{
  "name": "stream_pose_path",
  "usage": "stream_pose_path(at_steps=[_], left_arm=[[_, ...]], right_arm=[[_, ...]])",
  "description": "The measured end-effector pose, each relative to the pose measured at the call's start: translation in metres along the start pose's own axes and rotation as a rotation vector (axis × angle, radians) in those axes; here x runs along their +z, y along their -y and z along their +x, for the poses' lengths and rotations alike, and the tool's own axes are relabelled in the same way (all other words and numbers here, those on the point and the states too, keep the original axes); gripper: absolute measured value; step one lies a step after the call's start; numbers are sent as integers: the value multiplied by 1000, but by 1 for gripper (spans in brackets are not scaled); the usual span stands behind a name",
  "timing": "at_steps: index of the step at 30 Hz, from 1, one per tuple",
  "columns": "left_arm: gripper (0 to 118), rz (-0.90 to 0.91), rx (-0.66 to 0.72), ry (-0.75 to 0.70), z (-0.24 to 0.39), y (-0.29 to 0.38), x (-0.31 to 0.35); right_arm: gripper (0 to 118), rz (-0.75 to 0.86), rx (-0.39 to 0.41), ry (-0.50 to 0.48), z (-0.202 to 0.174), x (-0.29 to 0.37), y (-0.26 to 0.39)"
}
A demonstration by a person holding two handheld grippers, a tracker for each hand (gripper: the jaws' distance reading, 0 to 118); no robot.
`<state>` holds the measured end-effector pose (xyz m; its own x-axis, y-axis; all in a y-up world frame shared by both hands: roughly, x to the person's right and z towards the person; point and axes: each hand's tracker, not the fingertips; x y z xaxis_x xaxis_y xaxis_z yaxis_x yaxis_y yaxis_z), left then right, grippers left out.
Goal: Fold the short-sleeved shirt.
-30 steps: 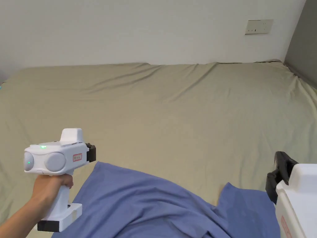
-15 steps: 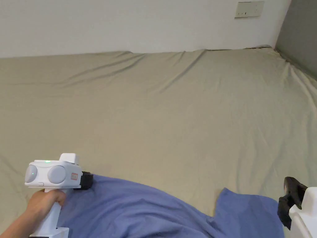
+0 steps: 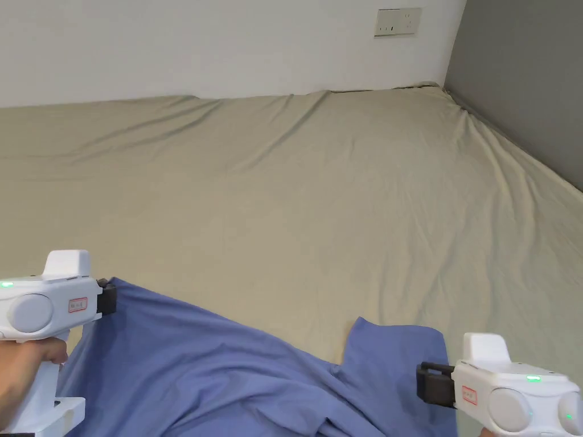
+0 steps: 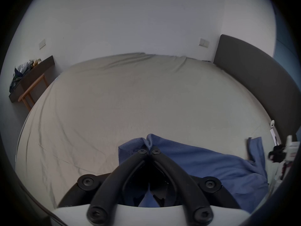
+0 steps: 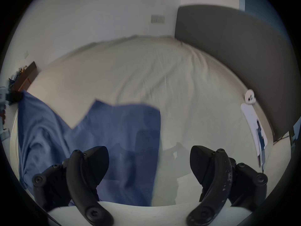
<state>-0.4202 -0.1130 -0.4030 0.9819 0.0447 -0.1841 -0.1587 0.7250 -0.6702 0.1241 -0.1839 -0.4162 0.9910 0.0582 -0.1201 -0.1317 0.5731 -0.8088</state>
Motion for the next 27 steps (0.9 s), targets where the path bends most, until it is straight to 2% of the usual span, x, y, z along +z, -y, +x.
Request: stream_pose_path(at_steps=[1,2,4,5,6,7,8,10,11,12,13,14,16,19,22,27], left_arm=[[0,12,-5,5,1,-1,10],[0,20,-13,10,2,-2,19],[0,37,-17,20,10,-5,42],[0,39,-19,22,12,-5,50],[0,44,-18,21,14,-4,56],[0,47,-17,19,14,-3,59],[0,49,-14,16,6,-2,48],[0,50,5,10,4,2,50],[0,49,14,7,4,4,52],[0,50,23,3,9,8,62],[0,51,33,1,11,11,67],[0,54,43,1,11,12,70],[0,62,62,1,2,13,76],[0,86,67,-7,-4,14,94],[0,141,85,-27,-13,8,113],[0,266,116,-64,-20,-25,173]], right_arm=[[104,-96,-16,13,-1,-8,7],[104,-128,-35,11,-1,-15,14],[96,-164,-73,-9,-3,-27,26],[98,-157,-80,-7,-6,-31,30],[97,-142,-71,-7,-6,-39,35],[96,-77,-48,37,-8,-36,36],[95,-73,-22,25,-11,-34,36],[75,-53,16,0,-15,-30,38],[59,-48,33,-4,-18,-28,37],[27,-46,43,-9,-20,-27,37],[6,-46,58,-7,-22,-26,37],[3,-51,62,-40,-24,-24,40],[2,-48,55,-45,-27,-21,40],[2,85,130,-4,-22,11,30],[2,241,144,-3,-23,62,8],[2,508,221,44,-27,142,-67]])
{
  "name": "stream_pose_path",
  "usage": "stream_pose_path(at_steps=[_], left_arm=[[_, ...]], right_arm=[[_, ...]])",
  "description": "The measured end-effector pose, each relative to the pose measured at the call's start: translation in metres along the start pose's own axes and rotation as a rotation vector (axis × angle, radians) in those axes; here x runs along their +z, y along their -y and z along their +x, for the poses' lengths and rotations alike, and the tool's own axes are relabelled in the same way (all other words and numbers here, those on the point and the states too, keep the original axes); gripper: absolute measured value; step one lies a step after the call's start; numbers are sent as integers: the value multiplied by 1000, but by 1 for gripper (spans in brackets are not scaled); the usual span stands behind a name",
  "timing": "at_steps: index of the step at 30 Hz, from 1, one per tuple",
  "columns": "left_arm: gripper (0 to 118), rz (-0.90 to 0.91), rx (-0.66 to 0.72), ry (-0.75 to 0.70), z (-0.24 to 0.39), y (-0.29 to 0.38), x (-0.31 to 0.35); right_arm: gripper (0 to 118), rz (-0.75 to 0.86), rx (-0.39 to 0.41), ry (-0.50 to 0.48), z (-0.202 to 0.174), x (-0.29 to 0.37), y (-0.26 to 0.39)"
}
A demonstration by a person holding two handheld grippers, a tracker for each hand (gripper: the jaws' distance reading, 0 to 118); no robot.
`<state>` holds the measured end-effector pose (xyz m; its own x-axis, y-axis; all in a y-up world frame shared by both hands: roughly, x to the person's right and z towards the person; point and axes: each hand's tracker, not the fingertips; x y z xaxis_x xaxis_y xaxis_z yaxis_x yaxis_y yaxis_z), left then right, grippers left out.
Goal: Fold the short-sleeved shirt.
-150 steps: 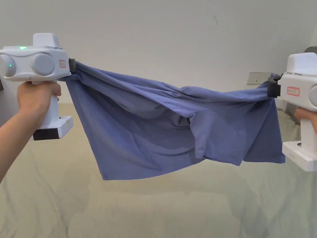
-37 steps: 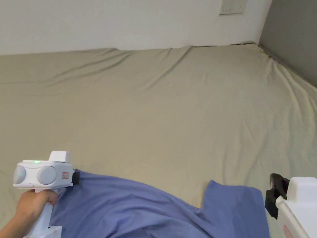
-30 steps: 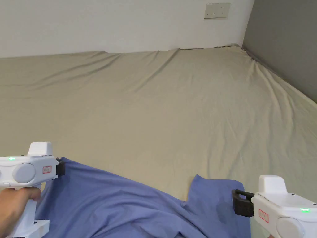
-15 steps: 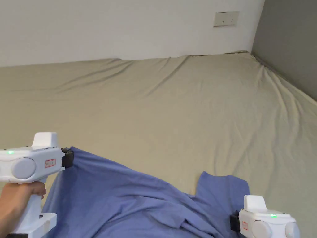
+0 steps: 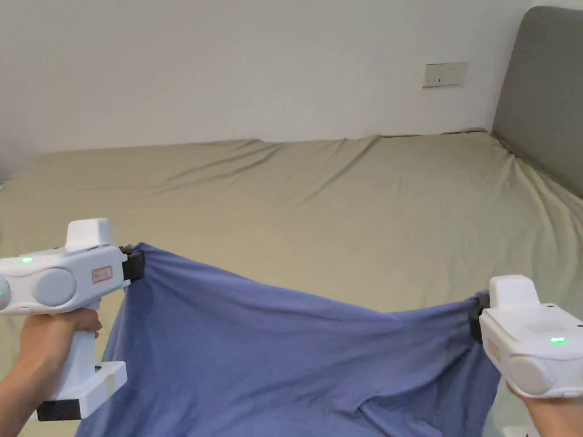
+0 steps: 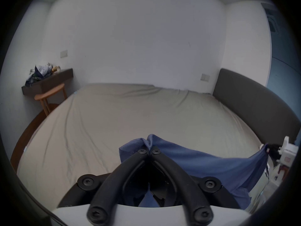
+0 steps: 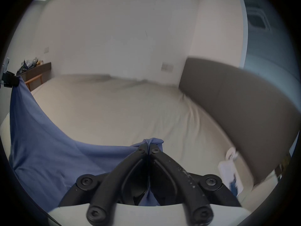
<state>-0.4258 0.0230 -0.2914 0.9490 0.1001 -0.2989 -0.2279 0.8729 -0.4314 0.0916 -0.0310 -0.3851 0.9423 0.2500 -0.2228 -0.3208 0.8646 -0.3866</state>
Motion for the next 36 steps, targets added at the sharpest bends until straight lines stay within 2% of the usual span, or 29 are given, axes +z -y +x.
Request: stream_pose_path(at_steps=[6,10,14,18,22,27,31,36], left_arm=[[0,188,-31,-65,-6,-82,46],[0,296,2,-101,-13,-139,60],[0,394,15,-143,-12,-187,81],[0,462,27,-162,-13,-223,80],[0,521,28,-186,-8,-249,67],[0,562,54,-206,-10,-255,41],[0,521,49,-216,-15,-227,-1],[0,389,54,-218,-28,-167,-66]], right_arm=[[2,264,78,37,9,18,-133],[2,423,85,68,14,35,-213],[2,553,128,119,19,46,-271],[2,607,105,108,24,51,-314],[2,648,104,111,25,44,-339],[2,643,-7,33,24,17,-342],[2,567,-99,-38,17,-26,-314],[2,419,-141,-89,-1,-94,-255]])
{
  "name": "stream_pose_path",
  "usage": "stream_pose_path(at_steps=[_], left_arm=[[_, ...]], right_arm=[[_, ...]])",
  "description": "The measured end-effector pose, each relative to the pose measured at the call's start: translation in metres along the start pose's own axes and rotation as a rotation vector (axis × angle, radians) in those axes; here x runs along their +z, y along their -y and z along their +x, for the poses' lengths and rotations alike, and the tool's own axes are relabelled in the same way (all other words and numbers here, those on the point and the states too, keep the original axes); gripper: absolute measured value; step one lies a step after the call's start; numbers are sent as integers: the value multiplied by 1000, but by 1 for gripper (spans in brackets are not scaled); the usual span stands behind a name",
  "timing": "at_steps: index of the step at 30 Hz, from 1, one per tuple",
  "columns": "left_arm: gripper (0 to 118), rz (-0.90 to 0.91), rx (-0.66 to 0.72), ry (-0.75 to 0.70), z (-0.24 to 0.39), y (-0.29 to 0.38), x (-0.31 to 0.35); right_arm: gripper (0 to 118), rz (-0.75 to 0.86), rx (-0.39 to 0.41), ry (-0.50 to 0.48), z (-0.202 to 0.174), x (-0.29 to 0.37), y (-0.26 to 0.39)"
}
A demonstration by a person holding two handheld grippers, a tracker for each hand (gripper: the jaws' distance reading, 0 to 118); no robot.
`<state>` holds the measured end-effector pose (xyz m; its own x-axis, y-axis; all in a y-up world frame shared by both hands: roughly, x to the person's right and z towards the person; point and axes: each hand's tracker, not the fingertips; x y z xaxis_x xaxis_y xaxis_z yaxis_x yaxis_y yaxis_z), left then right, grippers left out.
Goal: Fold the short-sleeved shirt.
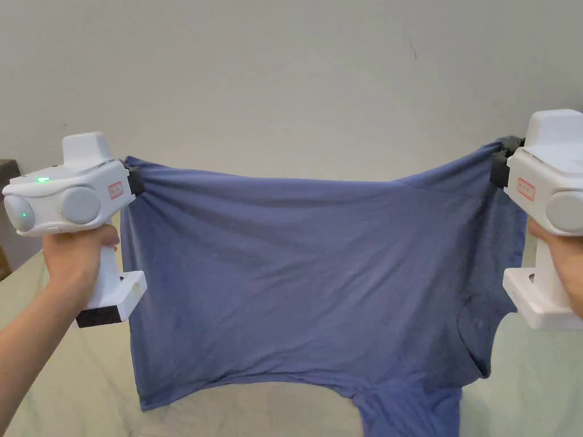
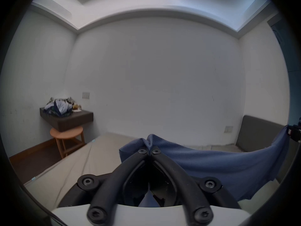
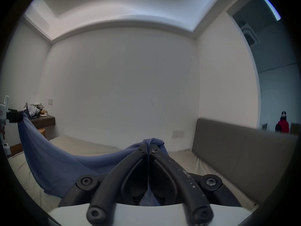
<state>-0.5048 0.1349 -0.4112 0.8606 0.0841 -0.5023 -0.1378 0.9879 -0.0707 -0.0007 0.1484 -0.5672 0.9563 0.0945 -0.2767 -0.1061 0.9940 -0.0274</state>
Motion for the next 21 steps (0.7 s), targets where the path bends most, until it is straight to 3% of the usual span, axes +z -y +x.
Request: stream_pose_path(at_steps=[4,8,21], left_arm=[[0,-131,-21,0,-7,75,-11],[0,-244,-13,-2,-22,144,-6],[0,-538,40,-44,-86,295,156]], right_arm=[[2,-143,-101,-20,1,-11,76],[2,-262,-114,-50,-3,4,143],[2,-502,-209,-151,0,175,272]])
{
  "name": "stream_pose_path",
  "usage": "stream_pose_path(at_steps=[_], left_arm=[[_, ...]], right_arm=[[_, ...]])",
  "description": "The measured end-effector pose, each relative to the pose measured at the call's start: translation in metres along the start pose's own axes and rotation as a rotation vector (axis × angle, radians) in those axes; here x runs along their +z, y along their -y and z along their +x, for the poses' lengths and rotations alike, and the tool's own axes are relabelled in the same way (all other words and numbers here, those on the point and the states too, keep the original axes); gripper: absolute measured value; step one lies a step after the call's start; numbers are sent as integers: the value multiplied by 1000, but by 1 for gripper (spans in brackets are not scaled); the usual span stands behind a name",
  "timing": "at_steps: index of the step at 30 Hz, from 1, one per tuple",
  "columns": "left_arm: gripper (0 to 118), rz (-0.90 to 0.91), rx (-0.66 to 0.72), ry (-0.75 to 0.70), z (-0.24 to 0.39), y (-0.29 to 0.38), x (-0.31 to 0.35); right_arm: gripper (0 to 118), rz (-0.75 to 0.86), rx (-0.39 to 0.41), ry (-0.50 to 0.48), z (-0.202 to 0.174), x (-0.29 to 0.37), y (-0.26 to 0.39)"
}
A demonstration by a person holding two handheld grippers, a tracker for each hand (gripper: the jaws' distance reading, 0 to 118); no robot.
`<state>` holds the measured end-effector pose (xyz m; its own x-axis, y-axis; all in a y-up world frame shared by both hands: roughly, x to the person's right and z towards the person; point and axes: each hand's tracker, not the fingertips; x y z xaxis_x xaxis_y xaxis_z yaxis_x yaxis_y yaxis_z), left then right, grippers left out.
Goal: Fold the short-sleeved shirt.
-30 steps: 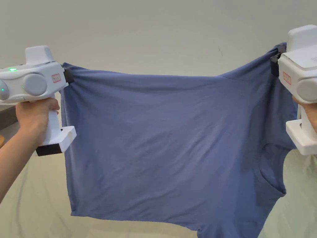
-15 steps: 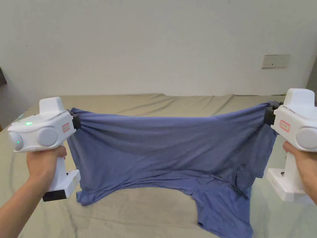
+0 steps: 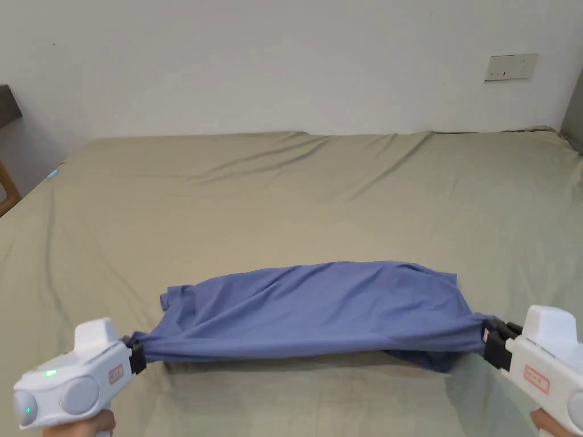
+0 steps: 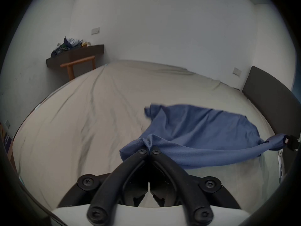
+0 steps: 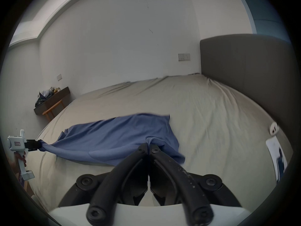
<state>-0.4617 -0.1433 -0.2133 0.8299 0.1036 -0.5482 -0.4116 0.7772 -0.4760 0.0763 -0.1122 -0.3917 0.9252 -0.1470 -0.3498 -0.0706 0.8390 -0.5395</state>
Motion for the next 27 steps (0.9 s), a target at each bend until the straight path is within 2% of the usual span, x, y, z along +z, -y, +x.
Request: stream_pose_path(at_steps=[11,15,22,26,27], left_arm=[[0,-104,50,-11,-55,112,97],[0,-141,37,-23,-70,140,113],[0,-221,4,-49,-69,168,113],[0,-231,-15,-71,-58,171,112],[4,-227,-12,-73,-58,169,113]], right_arm=[[2,-125,-69,-20,10,117,118],[2,-200,-131,-21,14,141,155],[2,-329,-152,52,19,126,208],[3,-350,-160,72,17,115,211],[4,-354,-150,79,15,116,205]])
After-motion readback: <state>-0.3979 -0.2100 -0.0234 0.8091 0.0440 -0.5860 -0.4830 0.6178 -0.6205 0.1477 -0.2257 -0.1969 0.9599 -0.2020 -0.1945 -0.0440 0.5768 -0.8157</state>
